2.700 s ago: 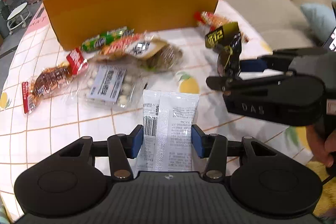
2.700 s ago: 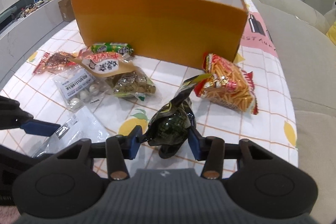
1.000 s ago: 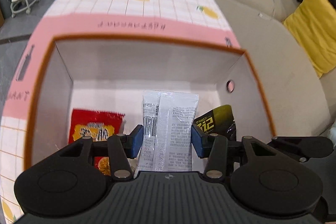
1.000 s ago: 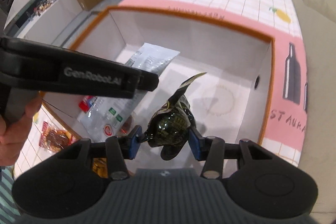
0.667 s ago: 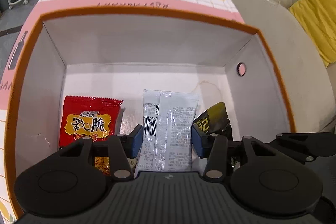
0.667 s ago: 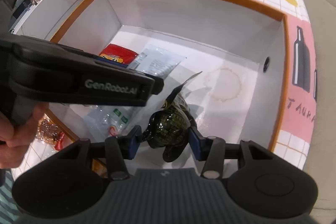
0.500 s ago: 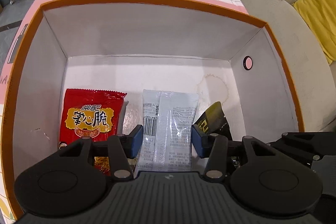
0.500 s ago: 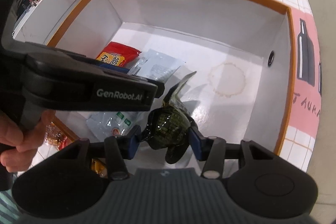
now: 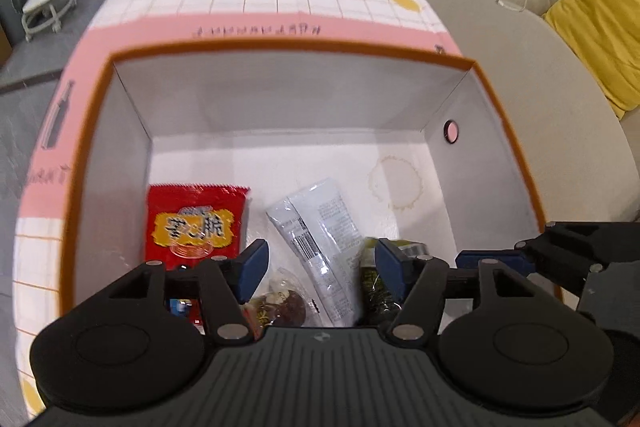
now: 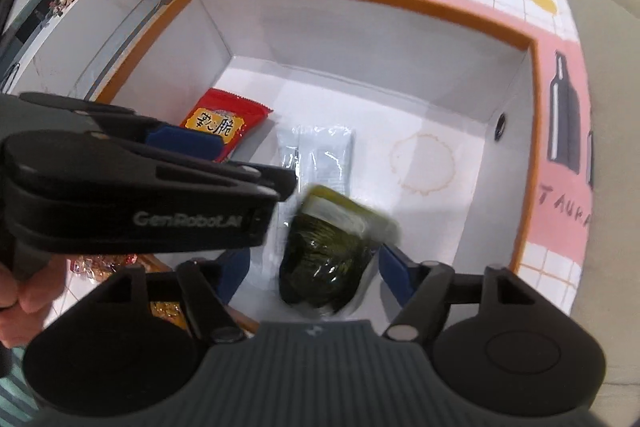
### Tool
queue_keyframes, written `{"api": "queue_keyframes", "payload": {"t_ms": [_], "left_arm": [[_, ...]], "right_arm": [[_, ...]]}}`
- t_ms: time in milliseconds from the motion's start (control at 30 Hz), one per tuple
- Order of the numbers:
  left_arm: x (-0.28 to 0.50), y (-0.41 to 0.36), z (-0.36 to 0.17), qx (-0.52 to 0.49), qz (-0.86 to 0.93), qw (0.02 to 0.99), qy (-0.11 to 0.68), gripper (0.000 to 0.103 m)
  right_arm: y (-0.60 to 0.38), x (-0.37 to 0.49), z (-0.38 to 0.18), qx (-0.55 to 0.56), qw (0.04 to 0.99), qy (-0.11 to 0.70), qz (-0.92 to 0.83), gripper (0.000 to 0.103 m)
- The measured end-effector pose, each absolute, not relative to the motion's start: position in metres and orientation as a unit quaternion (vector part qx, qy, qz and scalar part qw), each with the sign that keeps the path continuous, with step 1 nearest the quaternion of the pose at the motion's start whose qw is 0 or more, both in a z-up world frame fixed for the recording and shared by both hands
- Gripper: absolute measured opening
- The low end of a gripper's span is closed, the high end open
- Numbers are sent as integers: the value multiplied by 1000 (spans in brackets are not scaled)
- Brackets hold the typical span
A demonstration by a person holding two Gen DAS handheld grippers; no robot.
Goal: Organize snacks
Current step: 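Carry both packets into the orange box and open both tools, then move both tools back toward the remaining snacks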
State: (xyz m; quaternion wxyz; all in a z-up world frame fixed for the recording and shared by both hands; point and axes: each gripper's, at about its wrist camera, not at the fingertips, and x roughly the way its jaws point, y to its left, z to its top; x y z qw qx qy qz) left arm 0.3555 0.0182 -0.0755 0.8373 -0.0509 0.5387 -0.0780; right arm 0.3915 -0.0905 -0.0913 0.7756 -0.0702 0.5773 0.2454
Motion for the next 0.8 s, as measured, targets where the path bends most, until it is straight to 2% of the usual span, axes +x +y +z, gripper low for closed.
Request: {"api": "queue_keyframes", "payload": {"t_ms": [133,233,533,800], "left_arm": [[343,18,-55,-43,-82,851,516,74],[331,18,-39,-41,-81,861,500,75],[279,17,5,-41,-86,893,439,75],[216,13,25,-43,-108,921,372,75]], "right_arm": [[-93,384,-78,-70,785,565,243,71],[-97,378,-66,-69,796,552,238,76],[-115,342,-28,-63,825,512,231,77],[-136,277,-1,-65,873,433,216,78]]}}
